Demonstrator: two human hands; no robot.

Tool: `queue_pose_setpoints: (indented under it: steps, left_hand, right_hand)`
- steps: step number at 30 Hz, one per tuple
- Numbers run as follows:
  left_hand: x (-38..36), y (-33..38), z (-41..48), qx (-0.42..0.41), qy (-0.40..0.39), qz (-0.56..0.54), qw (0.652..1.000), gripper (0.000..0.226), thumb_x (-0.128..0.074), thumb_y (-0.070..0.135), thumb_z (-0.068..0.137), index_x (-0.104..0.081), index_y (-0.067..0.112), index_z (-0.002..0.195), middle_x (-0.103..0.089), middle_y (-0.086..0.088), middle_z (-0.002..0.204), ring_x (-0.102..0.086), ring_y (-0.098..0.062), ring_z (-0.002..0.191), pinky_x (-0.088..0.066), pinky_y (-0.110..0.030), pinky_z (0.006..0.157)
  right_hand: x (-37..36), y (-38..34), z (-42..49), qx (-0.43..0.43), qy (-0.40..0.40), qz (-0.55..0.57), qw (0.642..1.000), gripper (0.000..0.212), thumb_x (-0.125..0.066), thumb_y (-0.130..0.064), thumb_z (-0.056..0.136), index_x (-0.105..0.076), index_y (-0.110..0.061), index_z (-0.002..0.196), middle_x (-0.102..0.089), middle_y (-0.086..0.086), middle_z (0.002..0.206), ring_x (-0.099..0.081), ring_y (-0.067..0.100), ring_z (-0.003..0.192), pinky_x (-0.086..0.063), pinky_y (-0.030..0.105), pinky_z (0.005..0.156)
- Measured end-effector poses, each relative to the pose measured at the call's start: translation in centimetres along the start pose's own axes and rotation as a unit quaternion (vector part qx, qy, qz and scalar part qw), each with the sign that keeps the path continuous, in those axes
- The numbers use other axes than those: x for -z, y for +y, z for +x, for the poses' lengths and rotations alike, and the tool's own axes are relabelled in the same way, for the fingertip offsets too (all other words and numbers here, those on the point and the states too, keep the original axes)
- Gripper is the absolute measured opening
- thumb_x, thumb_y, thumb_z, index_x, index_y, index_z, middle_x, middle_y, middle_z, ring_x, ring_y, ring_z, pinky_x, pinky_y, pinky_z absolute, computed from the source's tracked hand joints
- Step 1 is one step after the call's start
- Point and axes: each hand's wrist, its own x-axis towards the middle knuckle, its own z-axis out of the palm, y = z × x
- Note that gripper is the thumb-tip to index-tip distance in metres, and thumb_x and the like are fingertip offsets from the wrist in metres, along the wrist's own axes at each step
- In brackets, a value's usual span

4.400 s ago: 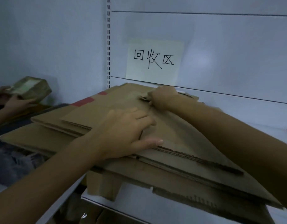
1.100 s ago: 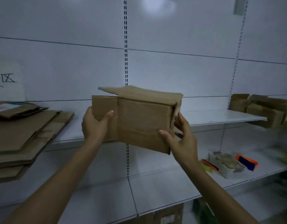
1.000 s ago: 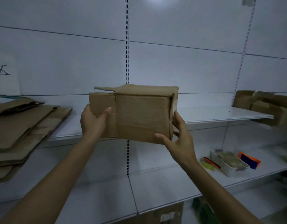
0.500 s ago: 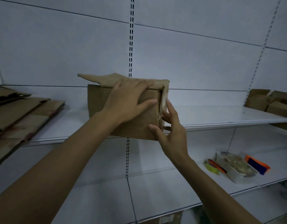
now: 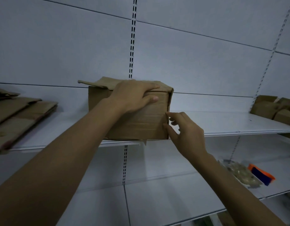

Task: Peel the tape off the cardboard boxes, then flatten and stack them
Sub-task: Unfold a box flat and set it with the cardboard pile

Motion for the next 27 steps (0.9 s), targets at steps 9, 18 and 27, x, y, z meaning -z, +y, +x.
queue_pose_setpoints:
  steps: [9, 18, 27]
  left_hand:
    - [-0.6, -0.2, -0.1, 0.012, 0.031, 0.018, 0.999, 0.049, -0.043, 0.054, 0.092, -0.042, 0.039, 0.139, -0.05, 0.003, 0.141, -0.049, -0.023, 0.124, -0.042, -0.04, 0.098]
    - [-0.1, -2.8, -2.4, 0.023, 0.04, -0.028, 0.999, 0.057, -0.028, 0.068, 0.085, -0.043, 0.043, 0.134, -0.05, 0.009, 0.139, -0.043, -0.019, 0.127, -0.029, -0.051, 0.104]
    - [0.0, -2.8, -4.4, 0.137, 0.108, -0.102, 0.979, 0.081, -0.021, 0.098, 0.054, -0.044, 0.036, 0.101, -0.048, 0.011, 0.115, -0.043, -0.016, 0.115, -0.024, -0.051, 0.104]
  right_hand:
    - [1.8, 0.1, 3.9, 0.055, -0.161, -0.054, 0.984, 0.016, -0.055, -0.028, 0.096, -0.053, -0.014, 0.091, -0.057, -0.001, 0.08, -0.054, 0.025, 0.068, -0.028, 0.026, 0.05]
    - [3.9, 4.7, 1.6, -0.323, -0.043, 0.476, 0.817, 0.018, -0.047, -0.009, 0.099, -0.048, -0.011, 0.082, -0.062, 0.009, 0.087, -0.069, 0.022, 0.092, -0.059, 0.03, 0.071]
    - [5.9, 4.9, 1.1, -0.464, 0.047, 0.696, 0.546, 0.023, -0.042, -0.015, 0.098, -0.056, -0.006, 0.082, -0.07, 0.001, 0.076, -0.072, 0.016, 0.084, -0.059, 0.028, 0.077]
